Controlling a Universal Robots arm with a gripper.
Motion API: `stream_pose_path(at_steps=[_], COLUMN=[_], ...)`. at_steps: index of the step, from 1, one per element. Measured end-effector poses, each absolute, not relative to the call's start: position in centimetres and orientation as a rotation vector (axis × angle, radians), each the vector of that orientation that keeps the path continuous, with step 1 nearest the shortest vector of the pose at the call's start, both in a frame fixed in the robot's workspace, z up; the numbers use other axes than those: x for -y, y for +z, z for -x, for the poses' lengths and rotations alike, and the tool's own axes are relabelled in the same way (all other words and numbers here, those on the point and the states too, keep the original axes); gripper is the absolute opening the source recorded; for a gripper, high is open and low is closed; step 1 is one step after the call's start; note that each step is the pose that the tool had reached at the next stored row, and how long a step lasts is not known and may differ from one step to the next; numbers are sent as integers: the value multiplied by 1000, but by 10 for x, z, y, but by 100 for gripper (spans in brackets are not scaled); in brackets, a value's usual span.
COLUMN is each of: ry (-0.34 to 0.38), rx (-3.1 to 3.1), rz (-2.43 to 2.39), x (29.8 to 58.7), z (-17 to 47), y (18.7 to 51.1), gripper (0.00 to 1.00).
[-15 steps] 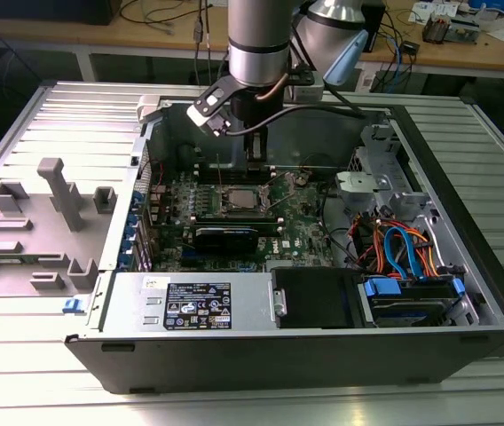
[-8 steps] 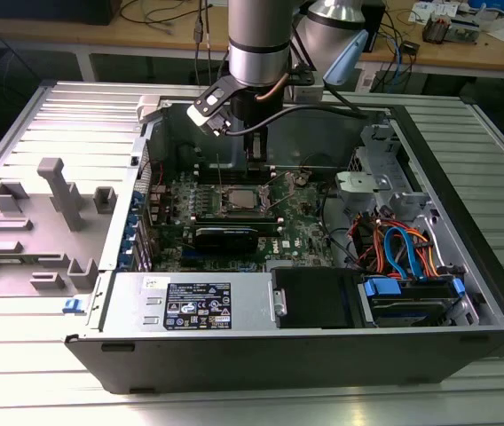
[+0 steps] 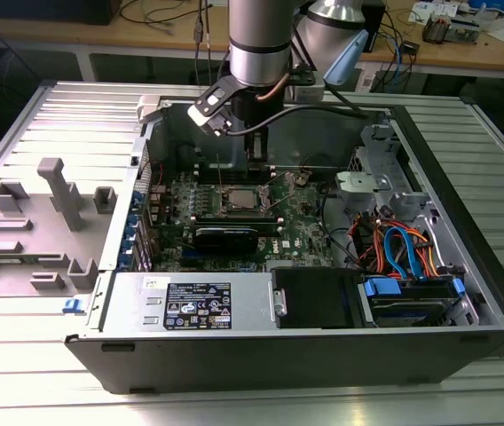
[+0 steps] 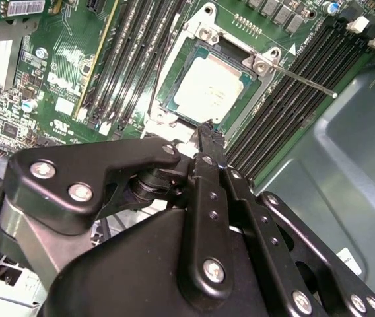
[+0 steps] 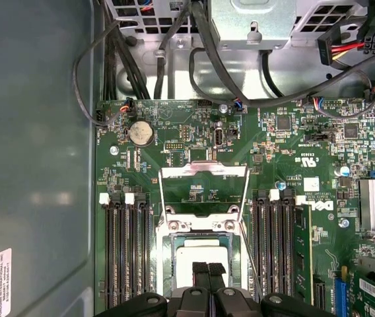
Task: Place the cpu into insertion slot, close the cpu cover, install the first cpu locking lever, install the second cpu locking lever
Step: 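Close the cpu cover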
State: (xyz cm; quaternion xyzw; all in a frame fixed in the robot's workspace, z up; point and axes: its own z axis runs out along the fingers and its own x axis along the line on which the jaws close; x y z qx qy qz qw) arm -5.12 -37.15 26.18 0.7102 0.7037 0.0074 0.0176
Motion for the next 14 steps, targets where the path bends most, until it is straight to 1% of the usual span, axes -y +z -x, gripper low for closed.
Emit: stream_pose_path(at_steps=[14], ry=[23], rx=[-2187], rz=[-2207], x=[371], z=[31], y=[262], gripper=[11])
